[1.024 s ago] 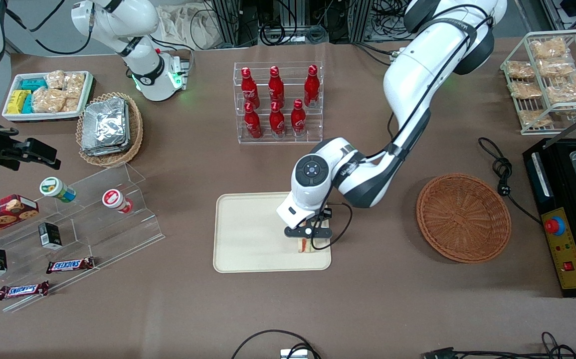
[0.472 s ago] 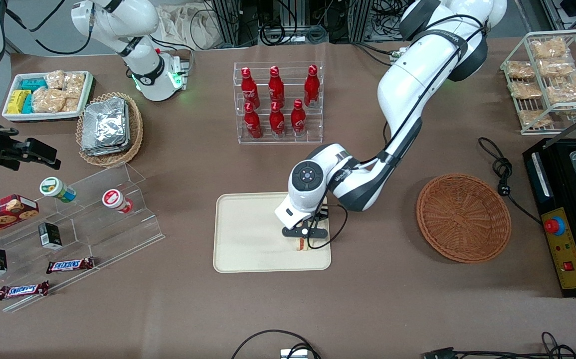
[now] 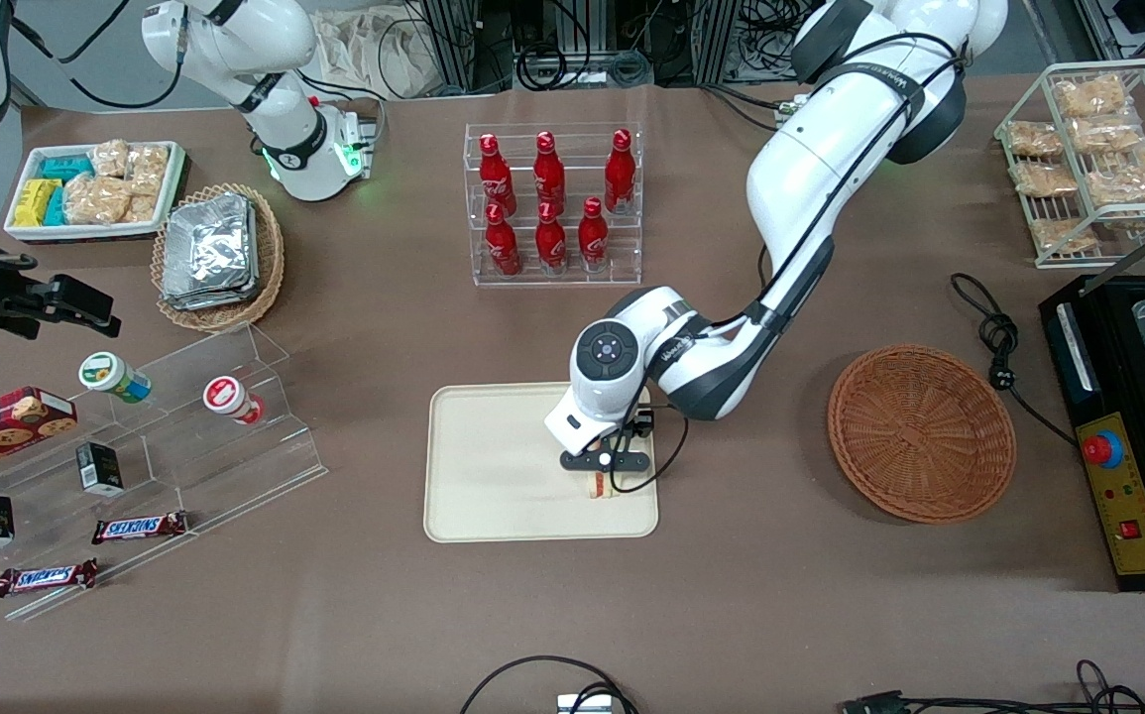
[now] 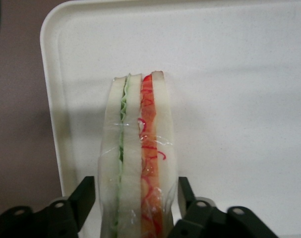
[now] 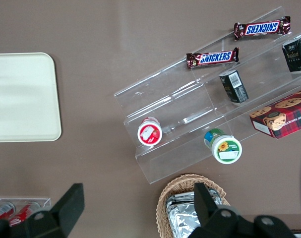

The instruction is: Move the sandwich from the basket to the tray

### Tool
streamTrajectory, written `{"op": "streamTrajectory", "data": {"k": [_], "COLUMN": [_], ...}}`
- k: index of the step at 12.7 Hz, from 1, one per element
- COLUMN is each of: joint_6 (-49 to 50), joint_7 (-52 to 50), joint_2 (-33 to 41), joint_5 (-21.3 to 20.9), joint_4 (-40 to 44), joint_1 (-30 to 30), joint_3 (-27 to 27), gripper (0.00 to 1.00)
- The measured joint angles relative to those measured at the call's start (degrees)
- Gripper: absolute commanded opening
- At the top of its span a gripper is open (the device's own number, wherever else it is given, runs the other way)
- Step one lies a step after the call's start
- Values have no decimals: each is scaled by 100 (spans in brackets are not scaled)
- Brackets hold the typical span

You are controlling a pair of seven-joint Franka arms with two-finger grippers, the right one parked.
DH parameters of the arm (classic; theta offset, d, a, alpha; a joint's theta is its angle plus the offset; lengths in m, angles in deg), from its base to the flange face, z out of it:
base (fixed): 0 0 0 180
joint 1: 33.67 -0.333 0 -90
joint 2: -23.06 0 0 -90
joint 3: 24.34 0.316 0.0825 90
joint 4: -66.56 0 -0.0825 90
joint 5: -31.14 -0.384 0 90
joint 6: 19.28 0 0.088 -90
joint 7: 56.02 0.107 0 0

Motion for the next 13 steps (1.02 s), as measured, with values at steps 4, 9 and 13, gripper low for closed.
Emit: {"op": "streamTrajectory", "data": {"k": [4,9,13], "joint_6": [154,897,1777], "joint_7": [-428,-713,-841], "joint_2": [102,738,1288], "joint_5": [-3,0,0], "joint_4": [225,360,370], "joint_1": [-21,-335,-813], "joint_3": [0,19,48], "gripper": [100,100,100]}}
